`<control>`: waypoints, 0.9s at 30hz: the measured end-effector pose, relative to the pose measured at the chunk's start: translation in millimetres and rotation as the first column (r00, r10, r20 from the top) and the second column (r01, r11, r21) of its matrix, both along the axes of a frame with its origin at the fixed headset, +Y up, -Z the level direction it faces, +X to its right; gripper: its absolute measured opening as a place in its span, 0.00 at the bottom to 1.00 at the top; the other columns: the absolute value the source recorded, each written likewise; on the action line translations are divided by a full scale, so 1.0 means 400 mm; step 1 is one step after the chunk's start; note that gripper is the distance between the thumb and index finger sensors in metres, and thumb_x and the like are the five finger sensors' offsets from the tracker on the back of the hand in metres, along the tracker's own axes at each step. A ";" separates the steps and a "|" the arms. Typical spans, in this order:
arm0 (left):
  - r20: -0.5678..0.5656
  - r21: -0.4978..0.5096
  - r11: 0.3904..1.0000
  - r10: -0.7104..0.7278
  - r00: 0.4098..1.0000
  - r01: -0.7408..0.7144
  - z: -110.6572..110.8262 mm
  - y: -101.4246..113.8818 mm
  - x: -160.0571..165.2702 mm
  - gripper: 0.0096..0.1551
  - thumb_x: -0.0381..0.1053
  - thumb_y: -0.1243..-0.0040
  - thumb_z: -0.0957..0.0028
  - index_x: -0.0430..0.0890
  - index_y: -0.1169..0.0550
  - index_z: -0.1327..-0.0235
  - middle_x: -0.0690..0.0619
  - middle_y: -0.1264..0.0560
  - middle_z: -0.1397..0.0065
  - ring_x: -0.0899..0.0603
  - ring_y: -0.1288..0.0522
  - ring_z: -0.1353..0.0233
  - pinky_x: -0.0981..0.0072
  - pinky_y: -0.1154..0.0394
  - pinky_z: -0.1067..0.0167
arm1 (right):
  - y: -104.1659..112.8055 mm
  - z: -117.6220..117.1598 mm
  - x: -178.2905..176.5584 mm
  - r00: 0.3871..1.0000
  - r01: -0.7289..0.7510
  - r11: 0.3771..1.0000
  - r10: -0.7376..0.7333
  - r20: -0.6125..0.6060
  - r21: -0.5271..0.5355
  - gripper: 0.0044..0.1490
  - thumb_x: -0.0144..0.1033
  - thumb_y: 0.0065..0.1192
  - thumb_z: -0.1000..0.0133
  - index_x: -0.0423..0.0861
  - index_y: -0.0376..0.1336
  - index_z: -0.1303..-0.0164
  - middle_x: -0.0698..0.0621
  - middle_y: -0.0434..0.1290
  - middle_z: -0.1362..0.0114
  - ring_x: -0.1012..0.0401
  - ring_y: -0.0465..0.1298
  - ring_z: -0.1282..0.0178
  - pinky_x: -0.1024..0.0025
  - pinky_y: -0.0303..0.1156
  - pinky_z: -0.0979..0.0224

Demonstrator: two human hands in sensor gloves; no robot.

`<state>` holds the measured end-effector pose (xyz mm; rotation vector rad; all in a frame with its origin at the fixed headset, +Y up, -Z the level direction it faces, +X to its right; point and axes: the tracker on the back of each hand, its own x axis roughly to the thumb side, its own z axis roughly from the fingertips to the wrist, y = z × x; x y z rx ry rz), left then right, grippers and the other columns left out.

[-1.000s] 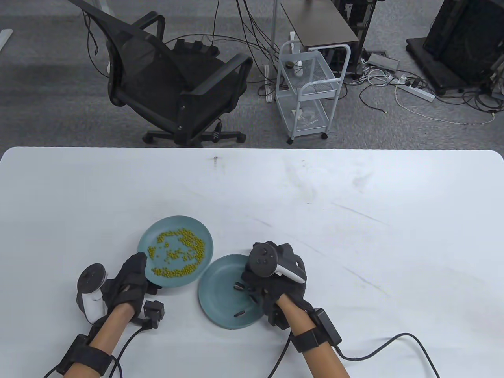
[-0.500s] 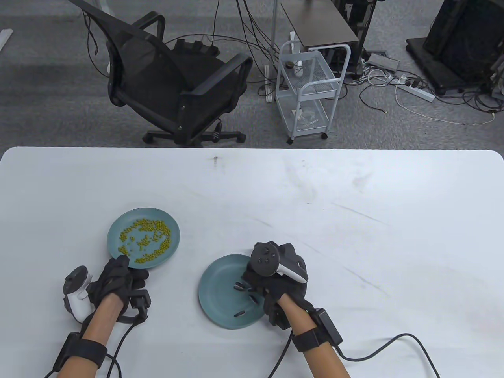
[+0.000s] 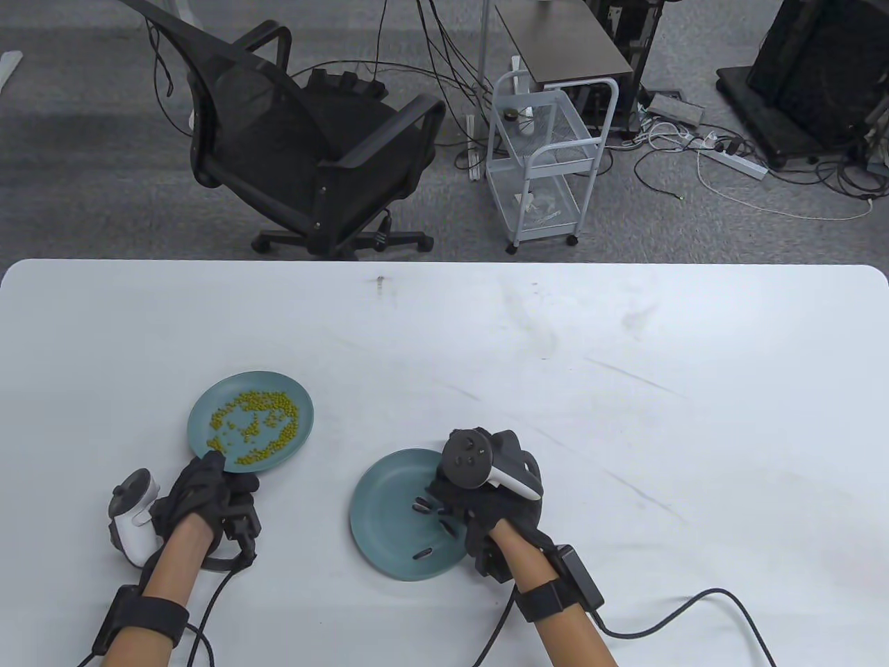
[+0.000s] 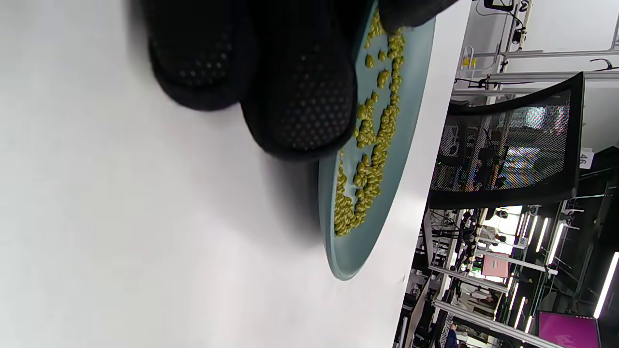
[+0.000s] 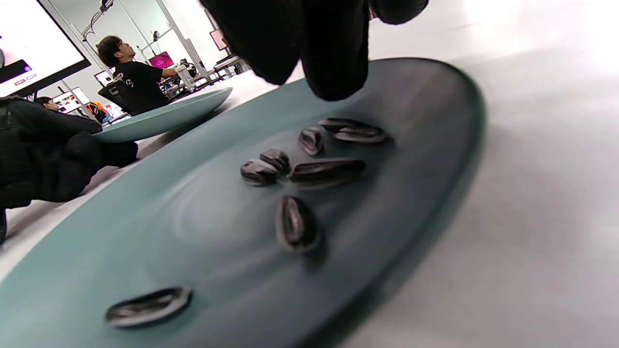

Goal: Pick sunflower seeds with hand pinch into plate

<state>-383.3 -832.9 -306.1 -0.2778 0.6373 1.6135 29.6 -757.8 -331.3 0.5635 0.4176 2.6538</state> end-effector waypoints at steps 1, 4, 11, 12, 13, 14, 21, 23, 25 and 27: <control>-0.001 -0.001 1.000 0.000 1.000 0.000 0.000 0.001 0.000 0.33 0.56 0.57 0.34 0.39 0.46 0.25 0.41 0.28 0.28 0.51 0.16 0.54 0.60 0.20 0.51 | 0.000 0.000 0.000 1.000 0.001 1.000 -0.001 0.000 -0.002 0.24 0.30 0.67 0.35 0.27 0.70 0.38 0.22 0.48 0.16 0.21 0.43 0.22 0.21 0.39 0.28; -0.007 -0.002 1.000 -0.003 1.000 0.003 0.001 0.000 -0.002 0.34 0.57 0.57 0.34 0.40 0.47 0.24 0.41 0.28 0.29 0.49 0.15 0.54 0.58 0.20 0.52 | -0.001 -0.001 0.002 1.000 0.002 1.000 -0.002 0.004 -0.003 0.24 0.30 0.67 0.35 0.27 0.70 0.38 0.22 0.48 0.16 0.21 0.43 0.22 0.21 0.39 0.28; 0.053 0.016 0.996 -0.083 0.995 0.083 -0.002 0.000 -0.006 0.43 0.62 0.59 0.34 0.40 0.61 0.26 0.41 0.28 0.32 0.47 0.16 0.57 0.56 0.21 0.56 | -0.001 -0.001 0.004 1.000 0.005 1.000 -0.004 0.007 -0.005 0.24 0.30 0.67 0.35 0.27 0.70 0.38 0.22 0.48 0.16 0.22 0.43 0.22 0.21 0.39 0.28; 0.055 0.007 0.996 -0.093 0.994 0.092 -0.001 0.001 -0.006 0.43 0.63 0.60 0.34 0.40 0.62 0.26 0.41 0.28 0.33 0.47 0.16 0.57 0.57 0.21 0.56 | -0.001 0.000 0.004 1.000 0.006 1.000 -0.006 0.006 -0.006 0.24 0.30 0.67 0.35 0.27 0.70 0.38 0.22 0.48 0.16 0.22 0.43 0.22 0.21 0.39 0.28; 0.056 0.007 0.995 -0.096 0.994 0.096 -0.002 0.000 -0.007 0.44 0.63 0.60 0.34 0.40 0.62 0.26 0.41 0.28 0.33 0.47 0.16 0.57 0.57 0.21 0.57 | -0.002 0.000 0.004 1.000 0.005 1.000 -0.005 0.006 -0.006 0.24 0.30 0.67 0.35 0.27 0.70 0.38 0.22 0.48 0.16 0.22 0.42 0.22 0.21 0.39 0.28; 0.058 0.007 0.995 -0.102 0.993 0.101 -0.003 -0.001 -0.007 0.44 0.63 0.60 0.34 0.40 0.63 0.27 0.41 0.28 0.34 0.47 0.16 0.58 0.57 0.21 0.57 | -0.002 0.000 0.003 1.000 0.000 1.000 0.000 0.006 -0.006 0.24 0.30 0.67 0.35 0.27 0.70 0.38 0.22 0.48 0.16 0.22 0.42 0.22 0.21 0.39 0.28; 0.088 -0.012 0.990 -0.139 0.986 0.140 0.002 0.010 -0.005 0.49 0.65 0.61 0.33 0.38 0.70 0.32 0.39 0.29 0.37 0.49 0.16 0.61 0.59 0.21 0.60 | -0.003 0.000 0.005 1.000 -0.006 1.000 0.006 0.009 -0.008 0.24 0.30 0.67 0.35 0.27 0.70 0.38 0.22 0.48 0.16 0.22 0.43 0.22 0.21 0.39 0.28; 0.102 -0.018 0.987 -0.158 0.982 0.160 0.005 0.018 -0.005 0.50 0.66 0.61 0.34 0.37 0.71 0.33 0.42 0.28 0.41 0.52 0.16 0.64 0.61 0.20 0.64 | -0.004 0.001 0.005 1.000 -0.004 1.000 0.004 0.007 -0.014 0.24 0.30 0.67 0.35 0.27 0.70 0.38 0.22 0.48 0.16 0.21 0.43 0.22 0.21 0.39 0.28; 0.112 -0.016 0.988 -0.153 0.982 0.156 0.004 0.026 -0.006 0.50 0.67 0.62 0.34 0.37 0.70 0.33 0.48 0.25 0.45 0.55 0.17 0.68 0.64 0.20 0.67 | -0.008 0.002 0.004 1.000 -0.018 1.000 0.018 0.002 -0.015 0.24 0.30 0.67 0.35 0.27 0.70 0.37 0.22 0.48 0.16 0.21 0.43 0.22 0.21 0.39 0.29; 0.117 -0.001 0.989 -0.145 0.983 0.146 0.006 0.030 -0.007 0.49 0.67 0.62 0.33 0.37 0.70 0.33 0.49 0.25 0.46 0.56 0.17 0.69 0.65 0.20 0.68 | -0.010 0.003 0.002 1.000 -0.027 1.000 0.027 -0.001 -0.016 0.24 0.30 0.67 0.35 0.27 0.70 0.37 0.22 0.48 0.16 0.21 0.43 0.22 0.21 0.39 0.28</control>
